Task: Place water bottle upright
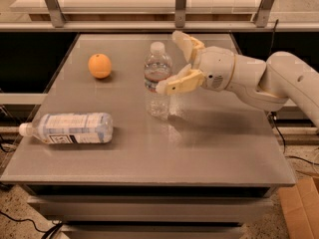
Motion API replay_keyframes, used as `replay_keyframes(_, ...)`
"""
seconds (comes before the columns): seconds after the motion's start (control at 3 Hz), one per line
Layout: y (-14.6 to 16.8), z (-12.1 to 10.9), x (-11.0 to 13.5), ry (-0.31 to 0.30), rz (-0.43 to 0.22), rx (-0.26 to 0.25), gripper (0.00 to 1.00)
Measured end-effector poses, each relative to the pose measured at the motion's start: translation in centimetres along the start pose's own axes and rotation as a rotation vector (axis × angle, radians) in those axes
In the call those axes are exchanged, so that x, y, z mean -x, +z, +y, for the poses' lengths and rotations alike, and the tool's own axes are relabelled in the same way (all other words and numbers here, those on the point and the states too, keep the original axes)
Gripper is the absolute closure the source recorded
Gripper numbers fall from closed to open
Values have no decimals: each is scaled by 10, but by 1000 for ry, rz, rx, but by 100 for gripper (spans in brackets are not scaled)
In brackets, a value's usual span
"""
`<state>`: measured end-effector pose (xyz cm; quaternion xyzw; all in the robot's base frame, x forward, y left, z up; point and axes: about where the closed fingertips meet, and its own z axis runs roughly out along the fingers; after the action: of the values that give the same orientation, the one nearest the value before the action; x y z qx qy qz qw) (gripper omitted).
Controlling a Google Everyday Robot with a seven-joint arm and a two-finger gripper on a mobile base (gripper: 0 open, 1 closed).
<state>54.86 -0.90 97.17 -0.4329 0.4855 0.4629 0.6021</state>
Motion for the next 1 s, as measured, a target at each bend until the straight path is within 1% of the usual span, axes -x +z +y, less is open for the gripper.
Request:
replay_keyframes(0.67, -7, -4, 8, 15, 27, 33, 0)
replay_keyframes(1.0, -9, -3, 14, 30, 46, 61, 0)
